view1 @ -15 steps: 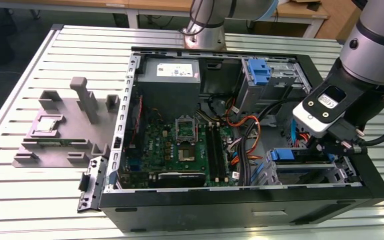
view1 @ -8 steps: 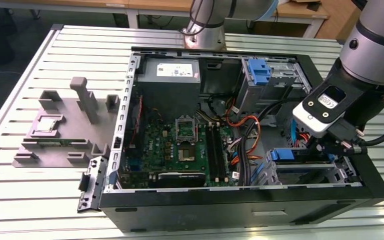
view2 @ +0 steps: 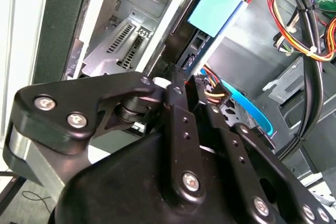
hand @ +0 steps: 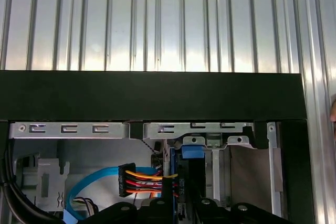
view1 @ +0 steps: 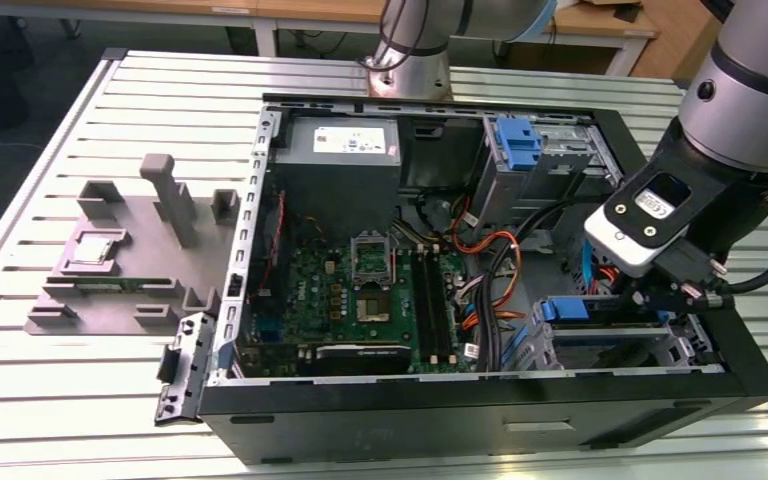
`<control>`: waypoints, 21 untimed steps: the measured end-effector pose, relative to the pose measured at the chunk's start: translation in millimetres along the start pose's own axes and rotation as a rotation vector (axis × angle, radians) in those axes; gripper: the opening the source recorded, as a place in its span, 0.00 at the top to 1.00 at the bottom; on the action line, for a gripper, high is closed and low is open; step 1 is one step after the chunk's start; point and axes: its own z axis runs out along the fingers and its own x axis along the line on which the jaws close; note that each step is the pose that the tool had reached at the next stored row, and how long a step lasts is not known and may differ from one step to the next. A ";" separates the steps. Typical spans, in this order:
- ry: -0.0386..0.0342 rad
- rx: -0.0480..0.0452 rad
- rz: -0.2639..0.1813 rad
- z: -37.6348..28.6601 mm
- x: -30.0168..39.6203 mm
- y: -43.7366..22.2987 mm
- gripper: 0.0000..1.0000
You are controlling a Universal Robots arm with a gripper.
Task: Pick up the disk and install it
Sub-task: 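Insert the first disk wire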
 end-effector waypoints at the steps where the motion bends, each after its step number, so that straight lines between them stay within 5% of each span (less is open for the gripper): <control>1: -0.0005 0.0000 0.000 -0.2 0.0 0.0 0.76; 19: -0.0003 0.0043 0.000 -12.7 -0.7 1.6 0.77; 21: -0.0005 0.0044 0.000 -12.8 -0.7 1.6 0.90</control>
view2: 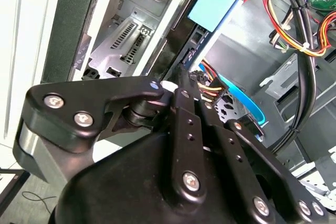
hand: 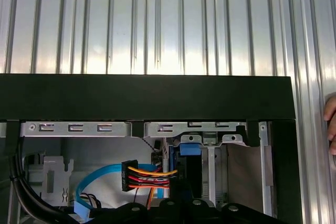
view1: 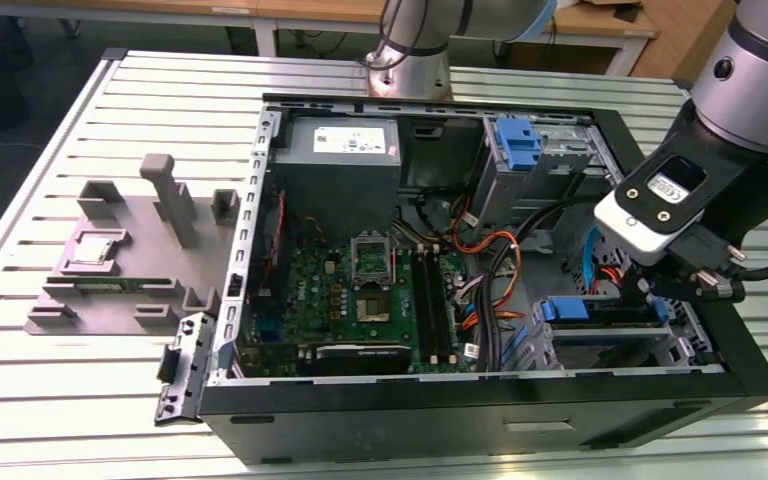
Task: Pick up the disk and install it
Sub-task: 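Insert the first disk wire, then insert the second disk wire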
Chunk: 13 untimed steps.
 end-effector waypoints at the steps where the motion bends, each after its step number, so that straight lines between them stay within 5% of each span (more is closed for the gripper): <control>1: 0.0000 0.0000 0.000 0.0 0.0 0.0 0.90; 13: -0.0001 0.0007 0.000 0.0 0.0 0.0 0.90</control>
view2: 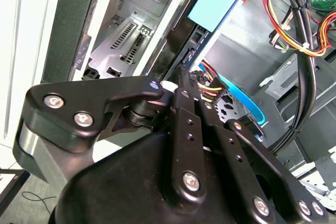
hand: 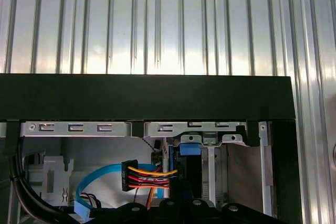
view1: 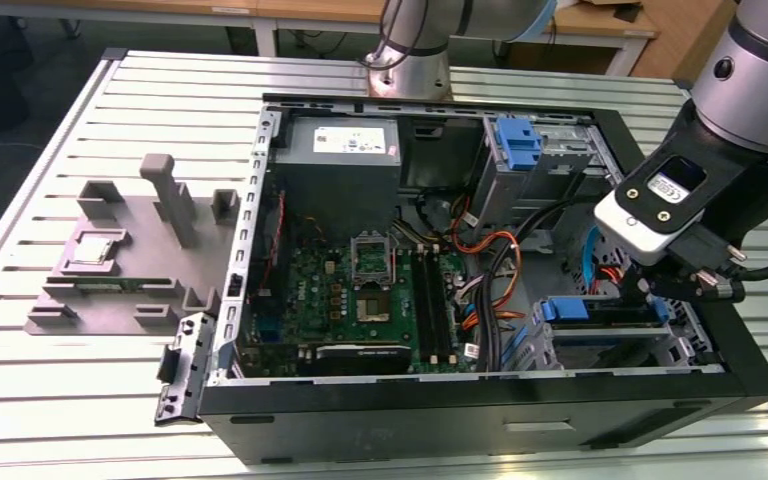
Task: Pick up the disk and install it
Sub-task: 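Insert the second disk wire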
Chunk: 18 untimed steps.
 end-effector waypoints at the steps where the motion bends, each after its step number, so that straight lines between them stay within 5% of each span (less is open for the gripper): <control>1: 0.0000 0.0000 0.000 0.0 0.0 0.0 0.90; 6: 0.0003 0.0046 0.000 0.1 0.0 1.1 0.90; 12: -0.0003 0.0423 -0.002 0.4 0.1 3.7 0.90; 18: 0.0017 0.0426 -0.002 -1.7 0.0 3.9 0.90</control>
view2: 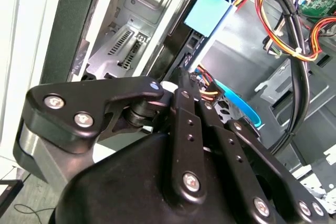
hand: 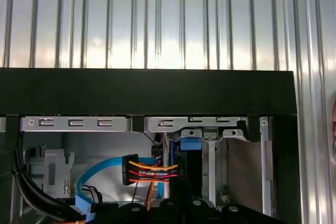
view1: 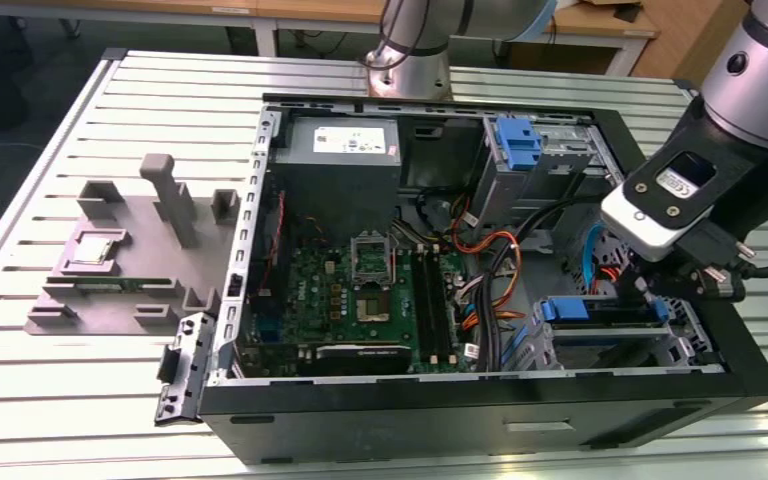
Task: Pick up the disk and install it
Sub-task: 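Insert the second disk wire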
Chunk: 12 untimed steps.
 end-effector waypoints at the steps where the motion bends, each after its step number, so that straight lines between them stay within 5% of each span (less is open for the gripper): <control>1: 0.0004 0.0000 0.000 -1.5 -0.1 0.1 0.90; 12: 0.0088 0.0011 0.001 -19.6 -1.0 1.3 0.90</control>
